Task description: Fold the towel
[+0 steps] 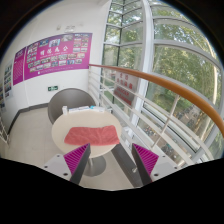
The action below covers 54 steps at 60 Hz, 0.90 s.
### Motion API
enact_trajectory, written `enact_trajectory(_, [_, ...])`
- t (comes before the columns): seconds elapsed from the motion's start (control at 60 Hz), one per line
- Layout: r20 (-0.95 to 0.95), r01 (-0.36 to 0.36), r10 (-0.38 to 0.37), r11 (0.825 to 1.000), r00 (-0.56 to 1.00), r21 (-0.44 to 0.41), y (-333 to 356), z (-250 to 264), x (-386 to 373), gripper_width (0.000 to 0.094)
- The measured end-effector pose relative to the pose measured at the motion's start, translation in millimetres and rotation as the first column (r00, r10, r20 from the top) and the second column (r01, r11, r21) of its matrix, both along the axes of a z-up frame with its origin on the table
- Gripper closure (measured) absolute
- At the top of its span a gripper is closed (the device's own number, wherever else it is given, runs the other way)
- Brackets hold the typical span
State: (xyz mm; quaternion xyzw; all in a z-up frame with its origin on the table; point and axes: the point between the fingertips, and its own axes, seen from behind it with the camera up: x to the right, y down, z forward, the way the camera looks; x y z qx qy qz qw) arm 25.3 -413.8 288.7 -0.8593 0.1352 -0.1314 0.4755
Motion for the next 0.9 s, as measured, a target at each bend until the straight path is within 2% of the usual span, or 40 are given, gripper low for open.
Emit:
enact_trajectory(0.167, [-0.019, 0.015, -0.016, 1.0, 1.0, -0.026, -19.4, -22.0, 5.4, 0.0077])
enact_trajectory(0.3, [-0.045, -0.008, 0.006, 0.999, 0.999, -0.046, -5.6, -44.3, -12.8, 0.0079])
enact_trajectory(0.45, [-0.076, -0.088, 0.082, 0.994, 0.994, -0.071, 10.4, -88.1, -58.3, 0.0081])
enact_trajectory(0.55, [-0.096, -0.165, 0.157, 0.983, 0.983, -0.08, 51.1, -110.5, -105.3, 0.0082])
enact_trajectory(0.65, [-0.123, -0.203, 0.194, 0.977, 0.973, -0.064, 115.5, -136.5, -149.1, 0.0076])
enact_trajectory(0.8, [-0.118, -0.197, 0.19, 0.979, 0.975, -0.051, 223.8, -178.6, -167.8, 0.0076])
enact_trajectory(0.9, [-0.114, -0.178, 0.169, 0.981, 0.979, -0.079, 287.3, -216.9, -168.7, 0.0077])
